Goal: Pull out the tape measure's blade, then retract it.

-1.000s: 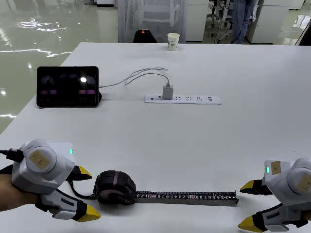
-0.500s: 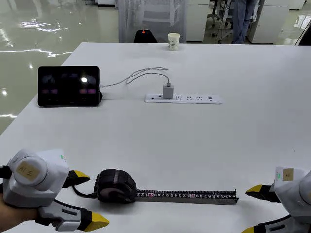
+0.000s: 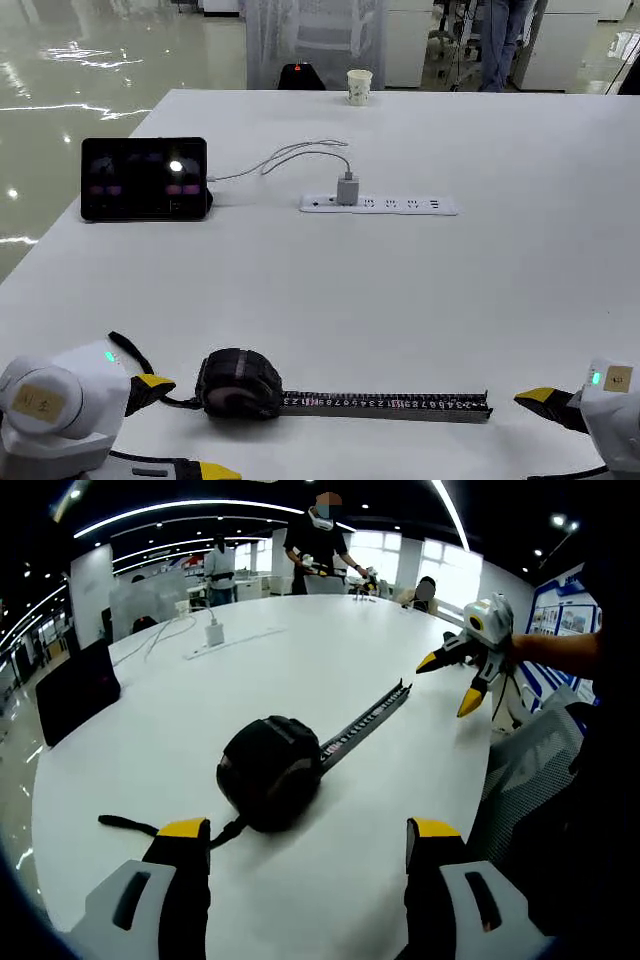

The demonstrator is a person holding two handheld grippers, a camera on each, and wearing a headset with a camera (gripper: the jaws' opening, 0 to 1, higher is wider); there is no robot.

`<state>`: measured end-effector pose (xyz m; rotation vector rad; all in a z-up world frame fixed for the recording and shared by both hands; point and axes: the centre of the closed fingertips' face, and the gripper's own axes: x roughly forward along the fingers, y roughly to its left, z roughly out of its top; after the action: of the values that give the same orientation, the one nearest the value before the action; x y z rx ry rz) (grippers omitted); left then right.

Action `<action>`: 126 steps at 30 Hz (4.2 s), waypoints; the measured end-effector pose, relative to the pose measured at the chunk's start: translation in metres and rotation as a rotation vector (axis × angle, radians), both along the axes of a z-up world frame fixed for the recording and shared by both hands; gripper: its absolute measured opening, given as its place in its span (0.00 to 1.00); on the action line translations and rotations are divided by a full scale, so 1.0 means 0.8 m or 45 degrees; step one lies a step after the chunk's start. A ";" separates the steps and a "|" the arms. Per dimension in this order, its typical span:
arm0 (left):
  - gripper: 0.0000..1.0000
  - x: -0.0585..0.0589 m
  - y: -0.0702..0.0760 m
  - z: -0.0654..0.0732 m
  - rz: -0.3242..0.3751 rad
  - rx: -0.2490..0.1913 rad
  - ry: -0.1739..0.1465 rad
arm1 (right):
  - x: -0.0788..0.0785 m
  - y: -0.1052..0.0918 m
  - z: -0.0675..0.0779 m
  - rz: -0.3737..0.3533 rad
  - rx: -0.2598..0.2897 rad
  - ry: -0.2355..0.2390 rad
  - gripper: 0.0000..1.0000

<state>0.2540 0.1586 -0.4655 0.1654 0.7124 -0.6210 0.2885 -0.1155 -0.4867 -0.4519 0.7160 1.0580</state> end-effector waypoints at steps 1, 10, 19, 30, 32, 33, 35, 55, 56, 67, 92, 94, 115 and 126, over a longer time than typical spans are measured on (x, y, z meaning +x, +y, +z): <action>0.78 -0.001 -0.001 0.001 0.006 -0.001 -0.004 | -0.001 0.001 0.001 -0.012 0.004 -0.001 0.72; 0.83 -0.006 -0.010 0.011 0.106 -0.033 -0.065 | -0.007 0.011 0.014 -0.123 0.079 -0.026 0.78; 0.90 -0.011 -0.020 0.020 0.205 -0.077 -0.111 | -0.015 0.017 0.023 -0.217 0.135 -0.056 0.87; 0.95 -0.015 -0.031 0.026 0.253 -0.082 -0.145 | -0.027 0.024 0.027 -0.300 0.161 -0.050 0.91; 0.96 -0.018 -0.034 0.026 0.253 -0.079 -0.143 | -0.029 0.027 0.027 -0.314 0.170 -0.048 0.91; 0.96 -0.020 -0.035 0.027 0.255 -0.083 -0.141 | -0.031 0.029 0.027 -0.320 0.169 -0.046 0.92; 0.97 -0.022 -0.038 0.027 0.261 -0.094 -0.141 | -0.034 0.033 0.029 -0.327 0.173 -0.048 0.93; 0.99 -0.033 -0.049 0.035 0.324 -0.123 -0.145 | -0.047 0.046 0.045 -0.443 0.222 -0.028 0.98; 0.99 -0.033 -0.050 0.035 0.325 -0.123 -0.143 | -0.047 0.047 0.046 -0.442 0.225 -0.032 0.99; 0.99 -0.033 -0.048 0.041 0.371 -0.137 -0.144 | -0.051 0.054 0.050 -0.446 0.228 -0.033 0.99; 0.99 -0.036 -0.047 0.042 0.404 -0.110 -0.148 | -0.055 0.056 0.054 -0.446 0.230 -0.033 0.99; 0.99 -0.035 -0.046 0.042 0.407 -0.111 -0.152 | -0.055 0.055 0.053 -0.446 0.226 -0.034 0.99; 0.99 -0.026 -0.044 0.037 0.432 -0.096 -0.138 | -0.050 0.052 0.049 -0.301 0.230 0.016 0.99; 0.99 -0.005 -0.039 0.032 0.448 -0.093 -0.138 | -0.043 0.043 0.040 -0.170 0.183 0.037 0.97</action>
<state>0.2503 0.1272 -0.4396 0.0043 0.5952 -0.2987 0.2542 -0.0810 -0.4551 -0.2621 0.6816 0.9841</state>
